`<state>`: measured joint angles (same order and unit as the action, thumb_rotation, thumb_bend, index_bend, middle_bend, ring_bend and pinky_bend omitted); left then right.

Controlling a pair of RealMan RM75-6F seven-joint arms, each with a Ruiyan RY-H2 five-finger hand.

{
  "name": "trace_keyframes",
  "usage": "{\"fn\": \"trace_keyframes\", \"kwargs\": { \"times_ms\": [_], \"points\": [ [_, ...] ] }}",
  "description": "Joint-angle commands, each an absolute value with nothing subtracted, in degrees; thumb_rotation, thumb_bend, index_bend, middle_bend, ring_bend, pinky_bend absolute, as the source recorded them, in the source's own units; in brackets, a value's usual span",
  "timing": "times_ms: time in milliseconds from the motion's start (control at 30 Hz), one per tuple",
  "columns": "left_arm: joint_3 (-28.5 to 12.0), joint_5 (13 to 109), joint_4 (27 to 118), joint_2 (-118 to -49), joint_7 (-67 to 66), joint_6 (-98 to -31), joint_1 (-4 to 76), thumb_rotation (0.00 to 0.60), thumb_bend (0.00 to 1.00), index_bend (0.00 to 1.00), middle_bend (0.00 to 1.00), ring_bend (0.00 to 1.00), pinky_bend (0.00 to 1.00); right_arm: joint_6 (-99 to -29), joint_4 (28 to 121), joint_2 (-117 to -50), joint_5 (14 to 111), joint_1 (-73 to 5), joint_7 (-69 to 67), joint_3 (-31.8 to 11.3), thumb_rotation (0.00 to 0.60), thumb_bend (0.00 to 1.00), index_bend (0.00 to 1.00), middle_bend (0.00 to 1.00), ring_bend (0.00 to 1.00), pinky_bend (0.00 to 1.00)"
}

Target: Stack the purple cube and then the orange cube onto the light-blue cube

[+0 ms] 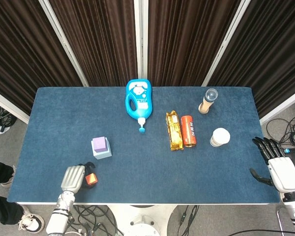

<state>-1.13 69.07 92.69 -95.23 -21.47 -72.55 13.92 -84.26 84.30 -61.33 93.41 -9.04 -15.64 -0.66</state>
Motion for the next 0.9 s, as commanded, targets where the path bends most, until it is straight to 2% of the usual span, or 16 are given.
{"fn": "trace_keyframes", "kwargs": {
  "times_ms": [33,600,900],
  "points": [
    [-1.2,69.2,93.0,-95.0,-21.4,-72.8,13.8,0.6,0.19,0.45,0.62,0.49,0.56,-84.2,84.3,-61.3,93.4,-9.1,-15.6,-0.7,0.6,0.2,0.03,0.07,0.0,0.0],
    [-1.0,71.2,96.9,-90.2,-18.5,-74.1,12.7,0.6,0.24,0.48,0.65,0.51,0.59,-83.8,84.5,-61.3,93.3,-9.2,-15.2,-0.7,0.6,0.2,0.03,0.07,0.0,0.0],
    [-3.9,71.2,101.6,-82.2,-17.0,-74.5,13.4,0.6,0.24,0.48,0.65,0.51,0.59,-84.0,84.3,-61.6,93.5,-9.1,-15.0,-0.5,0.6,0.2,0.03,0.07,0.0,0.0]
  ]
}}
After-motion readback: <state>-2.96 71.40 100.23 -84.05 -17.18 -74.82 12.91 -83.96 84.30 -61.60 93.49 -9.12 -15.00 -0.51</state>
